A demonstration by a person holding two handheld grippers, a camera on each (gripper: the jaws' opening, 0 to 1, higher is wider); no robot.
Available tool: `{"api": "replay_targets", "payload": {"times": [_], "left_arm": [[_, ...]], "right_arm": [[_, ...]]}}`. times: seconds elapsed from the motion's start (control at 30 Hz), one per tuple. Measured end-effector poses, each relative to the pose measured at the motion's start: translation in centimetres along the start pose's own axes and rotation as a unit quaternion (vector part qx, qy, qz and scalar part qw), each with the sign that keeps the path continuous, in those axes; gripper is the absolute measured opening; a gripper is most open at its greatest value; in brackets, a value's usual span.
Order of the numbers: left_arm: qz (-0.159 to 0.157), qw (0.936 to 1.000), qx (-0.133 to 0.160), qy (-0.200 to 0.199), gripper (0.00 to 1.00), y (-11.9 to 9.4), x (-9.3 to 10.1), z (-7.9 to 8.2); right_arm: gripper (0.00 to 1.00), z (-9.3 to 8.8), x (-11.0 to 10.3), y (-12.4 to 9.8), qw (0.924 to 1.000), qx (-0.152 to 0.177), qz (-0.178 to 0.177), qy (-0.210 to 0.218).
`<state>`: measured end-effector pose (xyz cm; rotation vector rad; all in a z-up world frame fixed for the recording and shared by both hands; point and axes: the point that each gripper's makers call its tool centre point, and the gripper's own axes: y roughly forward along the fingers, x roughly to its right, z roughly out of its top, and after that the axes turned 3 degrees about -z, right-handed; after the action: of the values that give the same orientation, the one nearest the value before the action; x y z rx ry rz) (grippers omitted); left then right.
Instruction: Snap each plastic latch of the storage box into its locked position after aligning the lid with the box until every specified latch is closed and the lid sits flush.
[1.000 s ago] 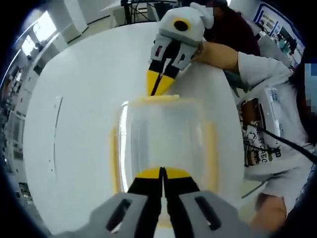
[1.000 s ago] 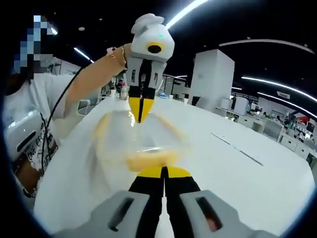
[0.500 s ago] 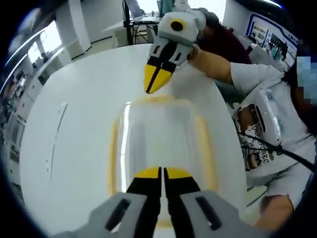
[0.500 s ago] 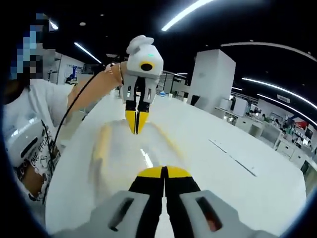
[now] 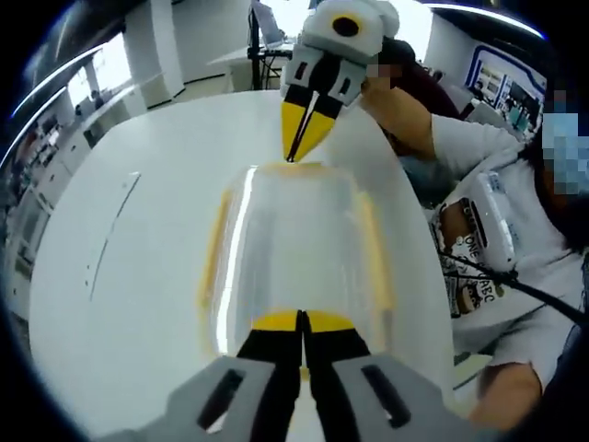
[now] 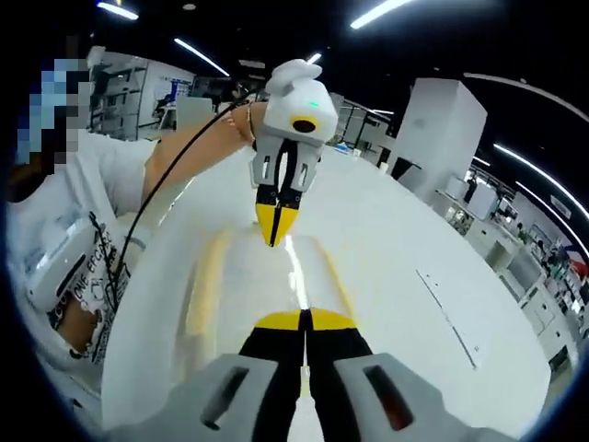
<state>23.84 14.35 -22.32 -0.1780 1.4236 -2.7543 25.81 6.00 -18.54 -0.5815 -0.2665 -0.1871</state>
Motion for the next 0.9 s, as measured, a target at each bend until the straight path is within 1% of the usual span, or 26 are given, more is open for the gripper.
{"api": "replay_targets", "payload": {"times": [0.1,0.17,0.27,0.33,0.37,0.4,0.43,0.5,0.63,0.67,0.73,0.77,0.83,0.87,0.9], "left_arm": [[0.002,1.0,0.003,0.0,0.0,0.0,0.1,0.0],[0.004,1.0,0.005,0.0,0.0,0.0,0.1,0.0],[0.004,1.0,0.009,0.002,0.0,0.0,0.2,0.0],[0.004,0.9999,0.013,0.001,0.0,0.0,0.3,0.1],[0.003,0.9999,0.015,0.001,0.0,-0.1,0.2,0.0],[0.003,0.9999,0.017,0.0,0.0,-0.1,0.2,0.0],[0.003,0.9998,0.018,0.0,0.0,-0.1,0.3,0.0],[0.002,0.9998,0.021,-0.001,0.0,-0.2,0.3,-0.1],[0.002,0.9998,0.022,0.001,0.0,-0.2,0.5,-0.3],[0.002,0.9998,0.022,0.001,0.0,-0.2,0.5,-0.3],[0.0,0.9997,0.026,0.001,0.0,-0.3,0.6,-0.4],[-0.002,0.9996,0.027,0.002,0.0,-0.3,0.7,-0.5],[-0.003,0.9995,0.031,0.004,0.0,-0.3,0.8,-0.5],[-0.003,0.9995,0.031,0.005,0.0,-0.3,0.8,-0.5],[-0.003,0.9994,0.033,0.006,0.0,-0.3,0.8,-0.5]], "right_arm": [[0.0,0.3,-0.4,0.8,0.9994,-0.026,0.019,-0.009],[0.0,0.4,-0.6,1.5,0.9979,-0.052,0.031,-0.022],[0.0,0.6,-1.5,2.8,0.9931,-0.095,0.061,-0.034],[0.0,0.5,-2.1,3.4,0.9893,-0.116,0.078,-0.042],[0.0,0.8,-2.2,4.1,0.9886,-0.118,0.081,-0.047],[0.0,0.7,-2.5,4.4,0.9863,-0.131,0.09,-0.046],[0.0,0.5,-2.4,4.6,0.984,-0.144,0.09,-0.053],[0.0,0.4,-2.4,5.1,0.9809,-0.159,0.095,-0.06],[0.0,0.6,-3.0,5.6,0.9733,-0.183,0.121,-0.066],[0.0,0.3,-3.1,5.7,0.9681,-0.203,0.126,-0.074],[0.0,0.1,-3.0,6.1,0.9636,-0.221,0.129,-0.079],[0.0,0.1,-2.9,6.2,0.9625,-0.226,0.128,-0.079],[0.0,-0.5,-3.0,6.1,0.9553,-0.248,0.139,-0.081],[0.0,-0.2,-2.9,6.2,0.9574,-0.242,0.136,-0.079],[0.0,-0.4,-2.9,6.0,0.9541,-0.253,0.14,-0.078]]}}
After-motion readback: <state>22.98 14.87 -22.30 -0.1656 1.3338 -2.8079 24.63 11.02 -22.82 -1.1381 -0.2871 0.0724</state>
